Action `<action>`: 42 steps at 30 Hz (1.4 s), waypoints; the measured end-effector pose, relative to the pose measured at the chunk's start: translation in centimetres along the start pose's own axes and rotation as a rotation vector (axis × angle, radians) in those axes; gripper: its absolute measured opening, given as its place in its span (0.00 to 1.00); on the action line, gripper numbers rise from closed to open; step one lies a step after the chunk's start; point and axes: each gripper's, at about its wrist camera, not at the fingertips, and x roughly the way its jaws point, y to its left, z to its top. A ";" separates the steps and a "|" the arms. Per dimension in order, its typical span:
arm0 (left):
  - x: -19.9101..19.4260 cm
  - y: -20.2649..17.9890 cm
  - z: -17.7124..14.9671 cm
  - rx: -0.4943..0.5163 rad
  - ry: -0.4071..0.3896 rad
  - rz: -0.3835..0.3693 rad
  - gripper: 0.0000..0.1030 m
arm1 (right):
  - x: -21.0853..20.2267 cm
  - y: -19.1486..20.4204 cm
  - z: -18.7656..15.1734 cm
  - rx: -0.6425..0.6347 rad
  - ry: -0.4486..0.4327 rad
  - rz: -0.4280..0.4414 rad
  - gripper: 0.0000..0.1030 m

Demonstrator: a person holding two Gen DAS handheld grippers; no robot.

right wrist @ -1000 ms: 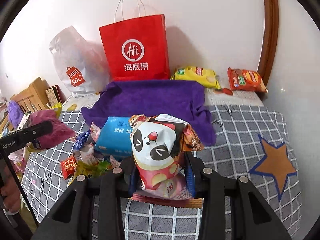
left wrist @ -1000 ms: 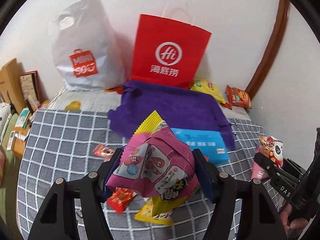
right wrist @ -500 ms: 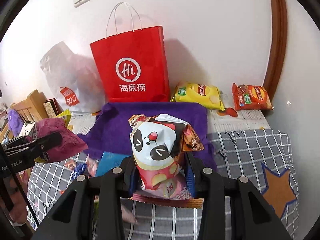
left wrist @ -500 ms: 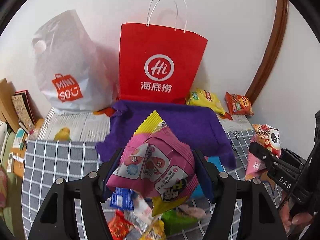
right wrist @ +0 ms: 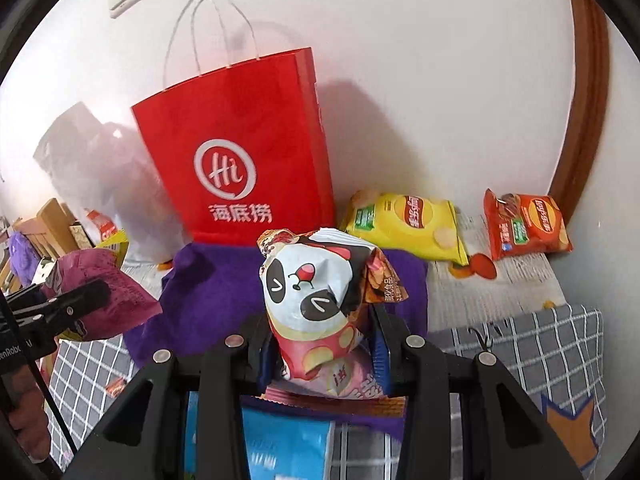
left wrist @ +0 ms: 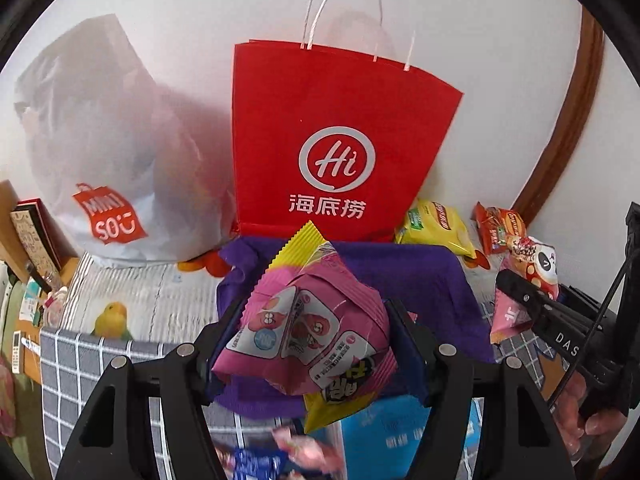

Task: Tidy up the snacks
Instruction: 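Carry both held packets up onto the purple towel with both grippers, then open both grippers to drop the packets onto the purple towel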

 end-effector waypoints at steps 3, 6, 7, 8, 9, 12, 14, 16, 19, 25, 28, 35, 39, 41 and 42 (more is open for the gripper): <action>1.7 0.1 1.2 0.007 0.007 0.007 0.65 | 1.5 -0.4 1.1 0.002 0.000 -0.006 0.38; 2.9 0.1 2.1 0.012 0.008 0.008 0.65 | 3.0 -0.7 2.5 0.001 -0.002 -0.006 0.38; 3.6 0.2 2.4 0.011 0.009 0.006 0.65 | 3.4 -0.8 2.9 -0.001 0.000 -0.008 0.38; 3.9 0.2 2.6 0.010 0.009 0.005 0.65 | 4.0 -0.8 3.4 0.000 0.002 -0.010 0.38; 4.5 0.3 2.7 0.009 0.003 0.005 0.65 | 4.4 -0.8 3.7 0.001 -0.001 -0.008 0.38; 6.3 0.4 2.7 0.009 0.026 0.003 0.65 | 6.0 -0.8 3.9 0.006 0.005 0.006 0.38; 7.4 0.6 2.4 0.017 0.044 0.008 0.65 | 7.1 -0.6 3.6 -0.001 0.021 0.016 0.38; 7.9 0.9 2.3 0.017 0.050 0.021 0.65 | 8.0 -0.5 3.0 -0.019 0.037 0.022 0.38; 8.4 1.2 2.3 0.016 0.057 0.030 0.65 | 9.0 -0.5 2.3 -0.037 0.046 0.021 0.38; 10.0 1.6 2.3 0.027 0.079 0.047 0.65 | 11.1 -1.6 1.6 -0.029 0.087 0.002 0.38; 11.1 2.1 2.2 0.014 0.100 0.044 0.65 | 12.1 -2.6 1.4 -0.004 0.107 -0.005 0.38; 13.2 2.1 1.7 0.026 0.145 0.034 0.65 | 14.3 -3.6 0.6 -0.013 0.167 -0.038 0.38; 14.3 2.1 1.2 0.029 0.178 0.034 0.65 | 15.4 -3.6 0.1 -0.019 0.200 -0.047 0.38; 14.6 2.3 1.0 0.025 0.189 0.033 0.65 | 15.8 -3.5 -0.1 -0.025 0.218 -0.043 0.38; 14.7 2.3 1.0 0.023 0.193 0.032 0.65 | 16.0 -3.4 -0.2 -0.029 0.222 -0.049 0.38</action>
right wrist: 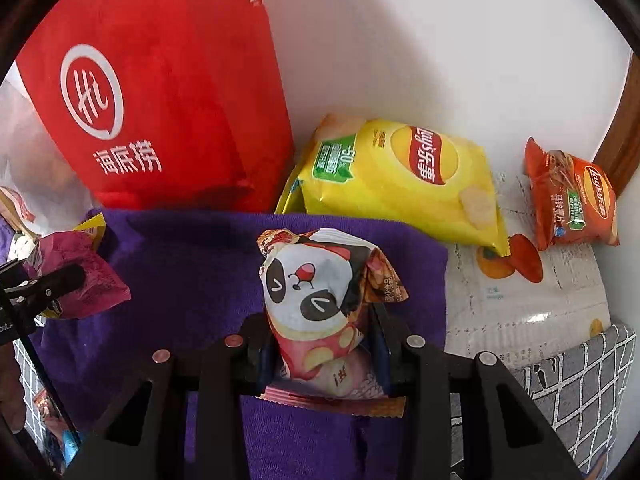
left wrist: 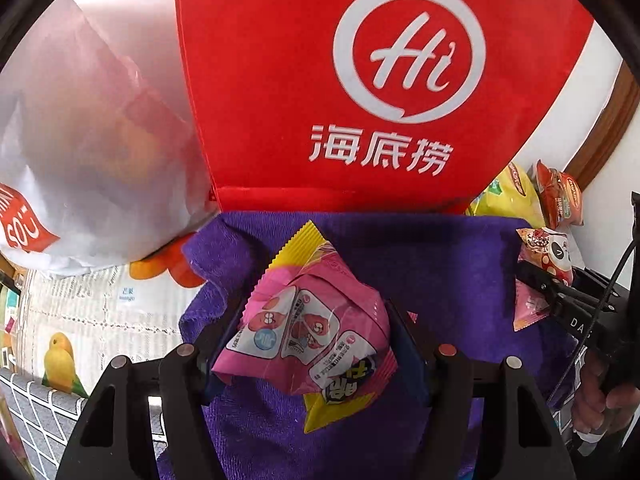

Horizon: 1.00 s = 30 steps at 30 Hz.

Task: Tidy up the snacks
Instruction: 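Open both grippers to drop the packets onto the purple towel, then grasp the pink wafer packet with the right gripper while the left grasps the yellow chip bag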

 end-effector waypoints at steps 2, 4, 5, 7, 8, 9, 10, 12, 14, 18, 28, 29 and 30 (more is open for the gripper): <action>0.2 0.1 0.0 -0.005 0.006 0.000 0.65 | 0.4 0.2 -0.1 -0.008 0.013 -0.007 0.38; 0.1 0.3 -0.1 -0.006 0.009 0.000 0.65 | 0.7 0.3 -0.1 -0.011 0.027 -0.015 0.38; 0.1 0.3 -0.1 -0.005 0.013 -0.002 0.65 | 0.7 0.3 -0.2 -0.008 0.025 -0.022 0.38; 0.3 0.2 -0.1 -0.005 0.018 -0.006 0.65 | 0.7 0.2 -0.1 -0.006 0.023 -0.029 0.40; 0.4 0.2 -0.1 -0.008 0.021 -0.010 0.66 | 0.7 0.2 -0.1 -0.007 0.025 -0.030 0.45; 0.3 0.2 -0.2 -0.009 0.024 -0.012 0.67 | 0.7 0.2 0.0 -0.009 0.028 -0.032 0.50; 0.3 0.1 -0.1 -0.009 0.026 -0.012 0.70 | 0.6 0.2 0.0 -0.011 0.029 -0.035 0.61; 0.0 -0.1 0.1 -0.012 0.022 -0.011 0.73 | -0.1 0.5 0.1 -0.026 0.022 -0.034 0.70; -1.1 -0.2 0.2 -0.020 0.006 -0.029 0.80 | -1.3 0.8 0.1 -0.036 -0.011 -0.037 0.70; -3.4 -0.7 0.1 -0.003 -0.030 -0.027 0.81 | -4.6 1.3 0.3 -0.028 -0.095 -0.048 0.74; -10.9 -2.1 -2.5 0.021 -0.111 -0.028 0.81 | -12.8 2.1 -2.7 0.023 -0.163 -0.207 0.83; -12.1 -2.0 -3.2 0.021 -0.122 -0.025 0.81 | -13.5 2.1 -3.1 0.028 -0.165 -0.205 0.83; -12.6 -2.1 -3.5 0.021 -0.126 -0.025 0.81 | -14.2 2.0 -3.5 0.040 -0.167 -0.191 0.83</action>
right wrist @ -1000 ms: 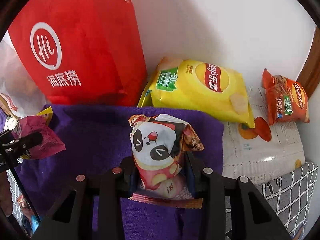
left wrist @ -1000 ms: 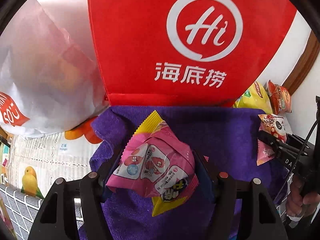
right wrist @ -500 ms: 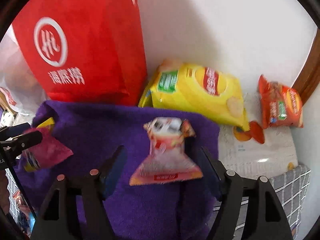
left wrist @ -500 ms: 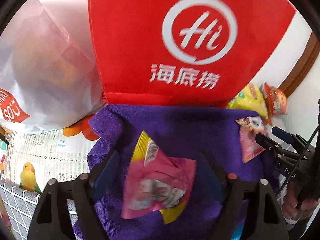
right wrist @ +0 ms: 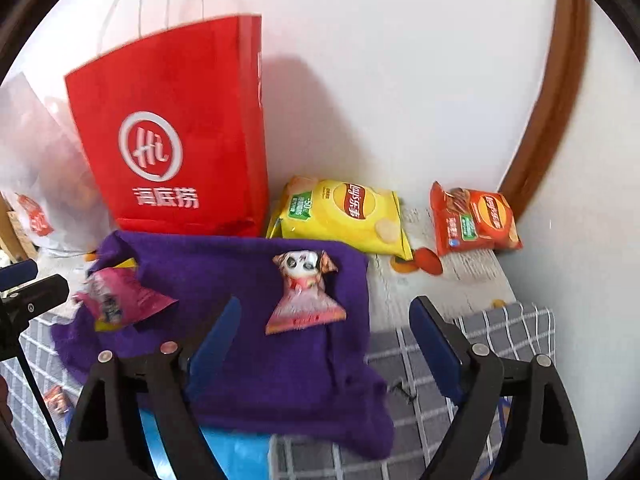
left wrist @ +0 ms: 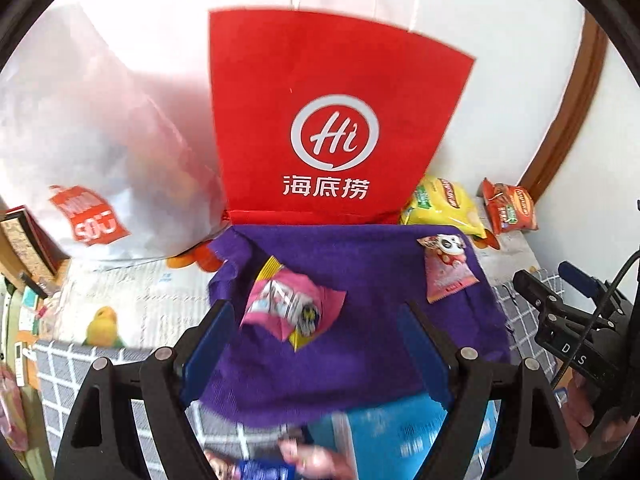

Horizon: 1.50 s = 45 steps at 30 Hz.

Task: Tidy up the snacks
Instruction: 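Grasp the pink wafer packet with the right gripper while the left grasps the yellow chip bag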

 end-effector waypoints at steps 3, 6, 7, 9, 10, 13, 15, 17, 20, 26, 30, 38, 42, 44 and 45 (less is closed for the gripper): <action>-2.8 -0.1 -1.1 0.002 -0.029 -0.003 0.81 | -2.5 -0.7 -1.0 0.036 -0.001 0.042 0.83; -5.7 -0.3 -2.8 0.006 -0.064 0.010 0.81 | -5.2 -0.7 -1.9 0.035 -0.046 0.042 0.83; -6.3 -0.2 -3.2 0.004 -0.071 0.012 0.81 | -6.2 -0.6 -2.3 0.028 -0.063 0.042 0.83; -7.7 -0.1 -4.3 0.001 -0.087 0.014 0.81 | -8.0 -0.5 -3.2 0.020 -0.085 0.075 0.83; -8.4 -0.1 -4.8 -0.001 -0.091 0.015 0.81 | -8.5 -0.5 -3.5 0.025 -0.084 0.087 0.83; -10.2 0.0 -6.5 -0.009 -0.100 0.016 0.81 | -9.9 -0.4 -4.7 0.033 -0.059 0.106 0.85; -11.3 0.1 -7.6 -0.011 -0.109 0.007 0.81 | -10.6 -0.3 -5.9 0.032 -0.046 0.119 0.85; -12.3 0.3 -8.6 -0.019 -0.109 0.006 0.81 | -11.5 -0.2 -7.0 0.036 -0.057 0.145 0.85; -13.2 0.5 -10.1 -0.028 -0.114 -0.001 0.81 | -12.6 -0.1 -8.4 0.037 -0.063 0.174 0.85; -13.9 1.7 -12.8 -0.047 -0.103 0.018 0.81 | -13.7 0.2 -10.9 0.048 -0.067 0.205 0.84; -13.4 2.8 -14.3 -0.066 -0.091 0.040 0.81 | -13.1 0.3 -12.7 0.059 -0.060 0.238 0.77; -11.5 5.0 -17.4 -0.124 -0.045 0.041 0.80 | -10.3 2.6 -16.6 -0.021 0.008 0.290 0.60; -10.9 5.8 -18.6 -0.148 -0.032 0.043 0.80 | -8.9 4.0 -17.8 -0.052 0.047 0.325 0.52; -10.7 6.0 -19.1 -0.148 -0.024 0.045 0.80 | -8.5 4.7 -17.9 -0.061 0.046 0.343 0.52; -10.6 6.1 -19.3 -0.147 -0.021 0.048 0.80 | -8.2 4.9 -18.0 -0.065 0.041 0.350 0.52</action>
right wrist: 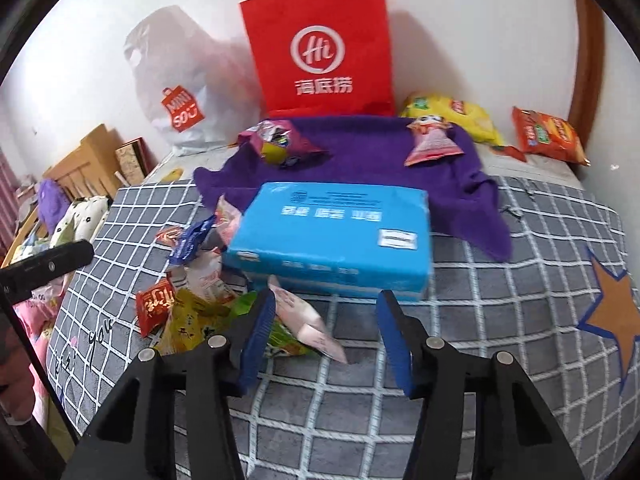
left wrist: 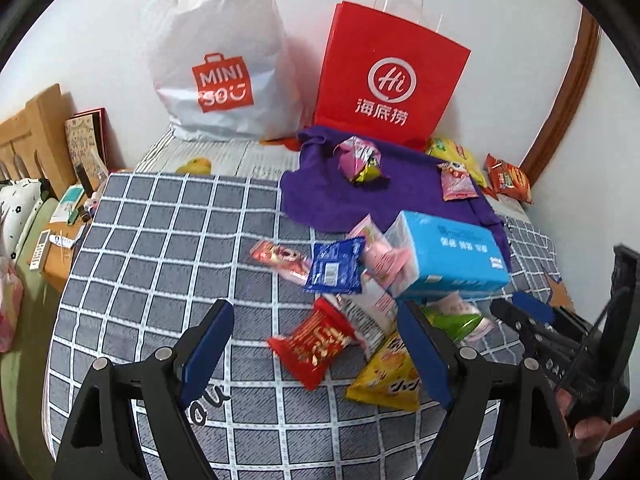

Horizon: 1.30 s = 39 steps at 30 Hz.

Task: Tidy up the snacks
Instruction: 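Grasp the pink wafer packet with the right gripper while the left grasps the yellow chip bag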

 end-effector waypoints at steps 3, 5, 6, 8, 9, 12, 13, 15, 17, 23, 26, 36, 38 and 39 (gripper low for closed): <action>0.2 0.3 -0.5 -0.002 0.011 0.009 0.80 | 1.5 0.1 0.1 0.011 0.007 0.000 0.52; 0.3 0.5 -0.8 -0.002 0.014 0.013 0.80 | 2.5 0.0 0.1 0.021 0.034 0.029 0.52; 0.3 0.5 -0.9 0.000 0.014 0.017 0.80 | 2.8 0.0 0.0 0.021 0.043 0.037 0.52; 0.3 0.7 -0.9 -0.002 0.014 0.019 0.80 | 3.4 0.1 -0.2 0.009 0.066 0.037 0.52; 0.3 0.8 -1.0 -0.005 0.015 0.016 0.80 | 3.8 0.3 -0.4 -0.004 0.086 0.037 0.52; 0.5 1.0 -1.0 -0.011 0.019 0.012 0.80 | 4.5 0.7 -1.1 -0.036 0.112 0.033 0.52; 0.6 1.0 -1.0 -0.013 0.022 0.013 0.80 | 4.5 0.8 -1.1 -0.038 0.105 0.030 0.52; 0.8 1.0 -1.1 -0.013 0.029 0.013 0.80 | 4.8 0.8 -1.2 -0.038 0.104 0.041 0.52; 0.9 0.9 -1.1 -0.010 0.034 0.017 0.80 | 5.1 0.7 -1.2 -0.030 0.100 0.053 0.51; 0.8 0.7 -1.1 0.001 0.030 0.025 0.80 | 4.5 0.3 -1.4 -0.048 0.105 0.038 0.19; 1.2 0.7 -1.2 0.003 0.041 0.029 0.80 | 3.0 -0.9 -1.7 -0.014 0.094 0.057 0.18; 2.6 -1.1 -1.6 0.031 0.068 0.009 0.80 | 1.5 -4.8 -4.1 0.031 0.098 -0.037 0.36; 2.8 -1.6 -1.8 0.046 0.071 0.009 0.80 | 1.7 -4.9 -4.4 0.018 0.085 -0.048 0.47; 2.8 -1.8 -1.8 0.049 0.073 0.007 0.80 | 2.1 -4.8 -4.5 0.011 0.087 -0.049 0.48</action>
